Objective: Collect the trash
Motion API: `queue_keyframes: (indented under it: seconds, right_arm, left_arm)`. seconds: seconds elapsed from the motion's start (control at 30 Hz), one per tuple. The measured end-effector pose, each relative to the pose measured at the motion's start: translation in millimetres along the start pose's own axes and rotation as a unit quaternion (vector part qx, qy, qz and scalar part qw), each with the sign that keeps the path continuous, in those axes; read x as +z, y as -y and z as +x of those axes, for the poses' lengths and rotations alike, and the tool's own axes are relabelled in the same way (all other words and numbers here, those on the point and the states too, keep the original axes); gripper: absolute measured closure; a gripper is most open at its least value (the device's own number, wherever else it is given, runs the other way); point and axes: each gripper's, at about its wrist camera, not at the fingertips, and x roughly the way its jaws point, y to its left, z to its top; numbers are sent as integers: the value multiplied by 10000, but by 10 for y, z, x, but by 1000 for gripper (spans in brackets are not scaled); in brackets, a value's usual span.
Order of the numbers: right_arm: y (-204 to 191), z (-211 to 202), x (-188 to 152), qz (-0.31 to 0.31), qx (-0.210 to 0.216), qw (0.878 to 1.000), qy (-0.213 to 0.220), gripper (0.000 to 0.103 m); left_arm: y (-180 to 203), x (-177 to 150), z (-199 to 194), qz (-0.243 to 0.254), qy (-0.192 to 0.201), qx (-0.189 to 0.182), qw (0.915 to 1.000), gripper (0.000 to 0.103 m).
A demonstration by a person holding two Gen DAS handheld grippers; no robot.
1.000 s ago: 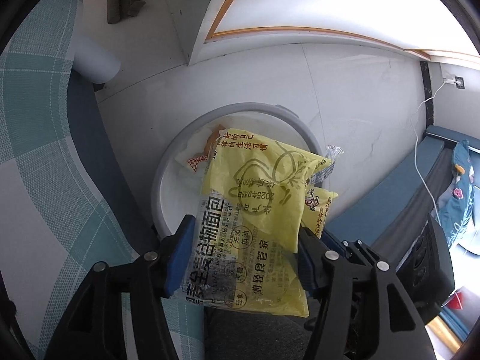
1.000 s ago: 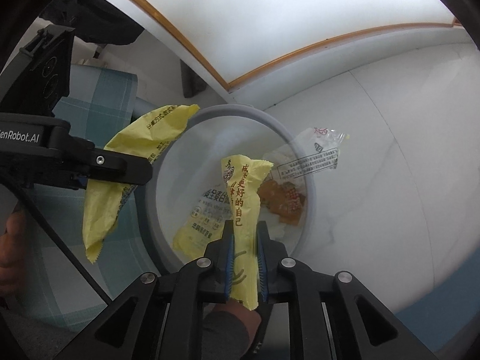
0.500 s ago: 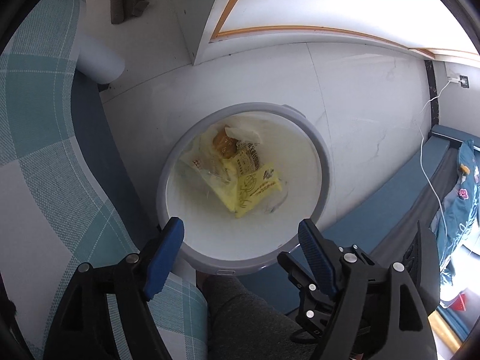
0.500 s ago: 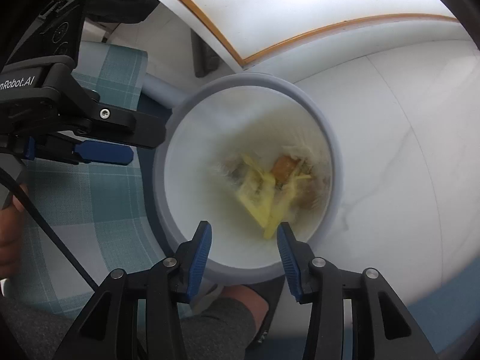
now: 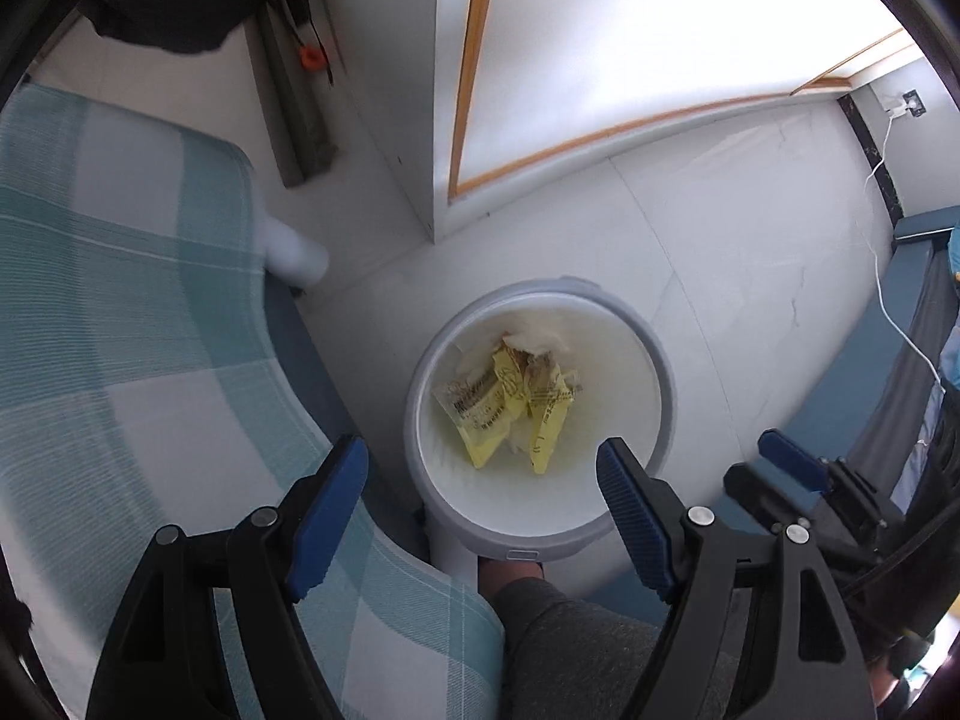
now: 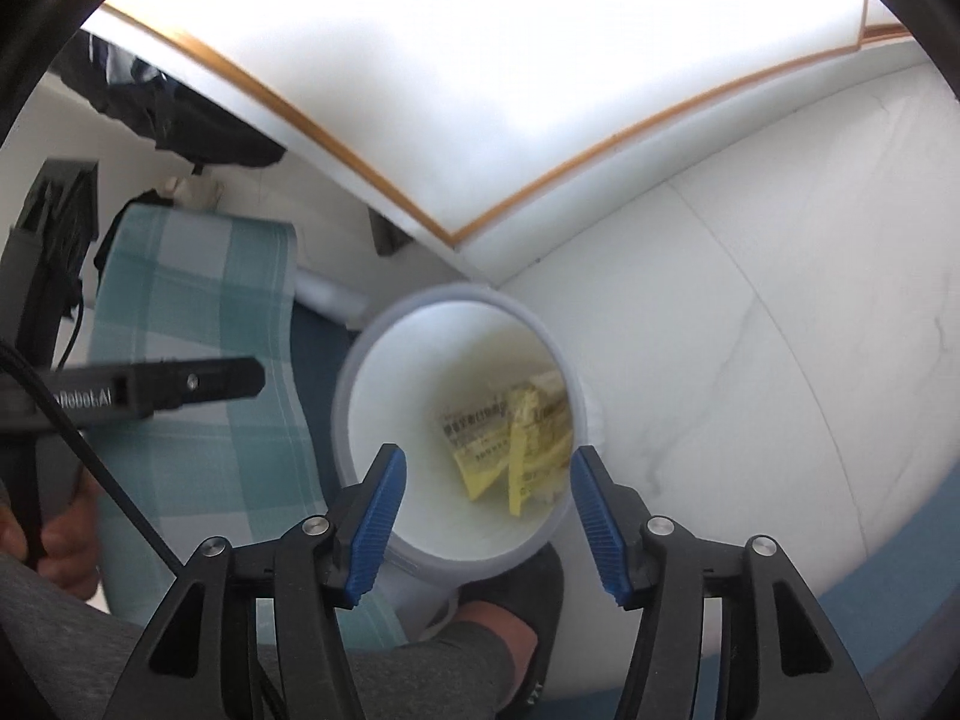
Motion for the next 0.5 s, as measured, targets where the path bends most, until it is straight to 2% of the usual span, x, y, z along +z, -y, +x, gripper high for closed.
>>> queue_keyframes:
  seconds: [0.2,0.5]
  right_arm:
    - [-60,-314,67,111,215,9995,218,40]
    - [-181,-729,62,99,359,9985,405,29]
  left_arm:
    - [-29,-139,-453,98,580,94,9982,27]
    - [-35,-316,-891,40,1141,223,9932,27]
